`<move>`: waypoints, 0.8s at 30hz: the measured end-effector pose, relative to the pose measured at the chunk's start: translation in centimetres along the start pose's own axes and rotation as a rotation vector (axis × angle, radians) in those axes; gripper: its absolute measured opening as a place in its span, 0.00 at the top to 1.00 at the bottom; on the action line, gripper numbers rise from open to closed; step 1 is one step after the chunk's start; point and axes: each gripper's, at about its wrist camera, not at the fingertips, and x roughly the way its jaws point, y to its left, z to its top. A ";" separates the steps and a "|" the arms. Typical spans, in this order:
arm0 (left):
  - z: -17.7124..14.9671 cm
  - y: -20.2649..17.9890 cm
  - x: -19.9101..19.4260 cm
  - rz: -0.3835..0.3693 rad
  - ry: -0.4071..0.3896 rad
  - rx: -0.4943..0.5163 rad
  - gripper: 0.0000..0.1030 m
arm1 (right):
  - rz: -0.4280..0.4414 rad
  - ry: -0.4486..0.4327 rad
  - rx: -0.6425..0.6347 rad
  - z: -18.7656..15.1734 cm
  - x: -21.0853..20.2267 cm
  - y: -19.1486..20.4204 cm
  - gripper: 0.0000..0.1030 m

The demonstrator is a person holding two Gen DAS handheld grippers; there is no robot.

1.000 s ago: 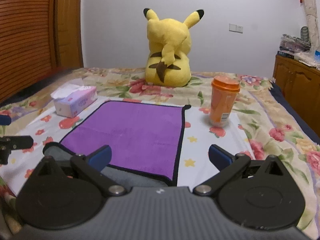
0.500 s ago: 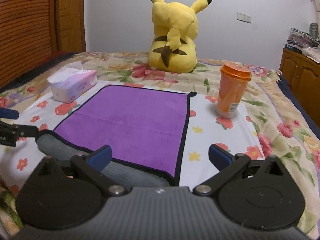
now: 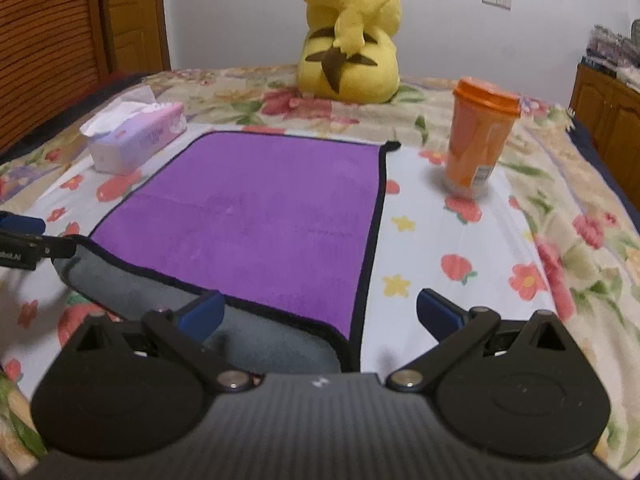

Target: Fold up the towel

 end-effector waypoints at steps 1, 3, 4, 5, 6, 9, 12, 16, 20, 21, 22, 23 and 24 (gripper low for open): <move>0.0 0.0 0.1 -0.001 0.004 0.001 0.29 | 0.005 0.009 0.003 0.0 0.2 0.0 0.01; 0.0 0.0 0.3 -0.005 0.011 0.000 0.30 | 0.021 0.029 0.007 -0.1 0.5 -0.1 0.01; 0.0 0.1 0.4 -0.009 0.015 -0.002 0.30 | 0.026 0.037 0.009 -0.1 0.6 -0.1 0.01; 0.0 0.1 0.5 -0.014 0.022 -0.005 0.34 | 0.034 0.047 0.015 -0.2 0.8 -0.1 0.01; 0.0 0.1 0.6 -0.019 0.027 -0.005 0.37 | 0.041 0.057 0.021 -0.3 0.9 -0.3 0.04; -0.1 0.0 0.8 -0.035 0.042 -0.001 0.45 | 0.061 0.092 0.037 -0.4 1.3 -0.4 0.15; -0.2 -0.3 0.7 -0.057 0.046 0.011 0.56 | 0.071 0.117 0.040 -0.6 1.6 -0.4 0.15; -0.2 -0.5 0.7 -0.084 0.050 0.013 0.65 | 0.089 0.134 0.047 -0.8 1.6 -0.4 0.20; -0.3 -0.7 0.7 -0.094 0.054 0.022 0.68 | 0.099 0.142 0.054 -0.8 1.7 -0.5 0.27; -0.3 -0.7 0.7 -0.098 0.055 0.021 0.69 | 0.100 0.142 0.055 -0.7 1.6 -0.6 0.30; -0.3 -0.8 0.7 -0.101 0.055 0.020 0.70 | 0.104 0.141 0.056 -0.7 1.6 -0.6 0.33; -0.3 -0.8 0.6 -0.103 0.054 0.021 0.71 | 0.109 0.140 0.058 -0.6 1.5 -0.6 0.35; -0.4 -0.9 0.6 -0.103 0.054 0.023 0.71 | 0.110 0.140 0.059 -0.6 1.5 -0.7 0.37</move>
